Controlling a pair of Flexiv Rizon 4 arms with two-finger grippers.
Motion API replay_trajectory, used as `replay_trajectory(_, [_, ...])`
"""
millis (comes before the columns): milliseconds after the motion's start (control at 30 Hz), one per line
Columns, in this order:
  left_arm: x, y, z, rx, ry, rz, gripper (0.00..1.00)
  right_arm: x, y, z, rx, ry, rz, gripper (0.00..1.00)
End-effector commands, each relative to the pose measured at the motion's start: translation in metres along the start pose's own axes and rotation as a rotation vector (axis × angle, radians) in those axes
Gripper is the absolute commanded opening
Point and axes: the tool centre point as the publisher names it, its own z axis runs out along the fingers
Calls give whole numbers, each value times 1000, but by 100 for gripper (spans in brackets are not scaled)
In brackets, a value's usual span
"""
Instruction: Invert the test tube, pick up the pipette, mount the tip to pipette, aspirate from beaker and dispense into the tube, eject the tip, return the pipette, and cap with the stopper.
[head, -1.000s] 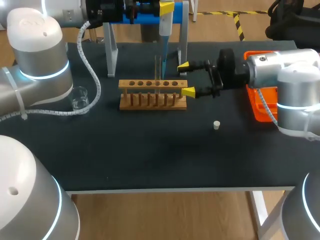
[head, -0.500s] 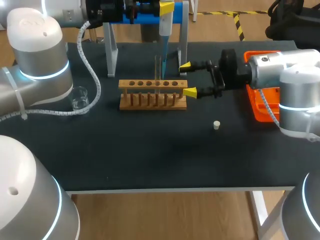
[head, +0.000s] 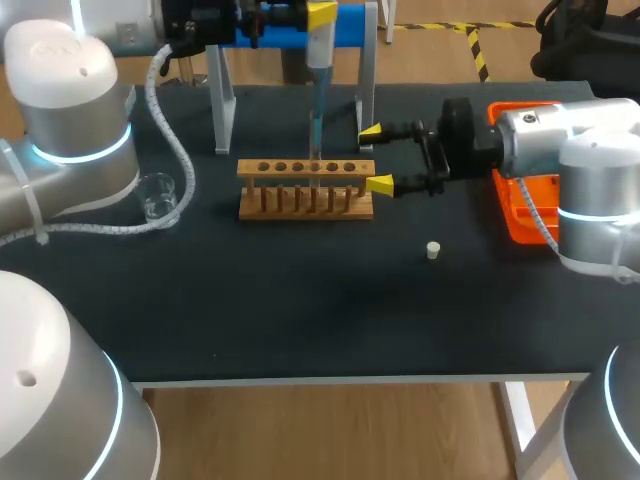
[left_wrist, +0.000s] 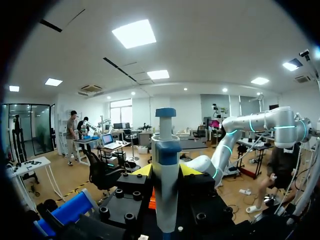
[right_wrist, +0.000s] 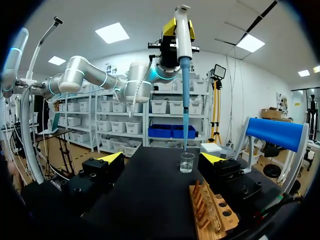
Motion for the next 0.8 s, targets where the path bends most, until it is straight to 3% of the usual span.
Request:
replay_trajectory(33, [15,10,-50,12,-51,14,0,1,0,-1,2,1,-1,100])
replay_trajectory(400, [3,34,-132,2,-180,30,0,1,0,-1,2,1,-1,100])
replay_trajectory(800, [-18,47,-184,14,-244,65,0,1,0,-1,2,1,-1,100])
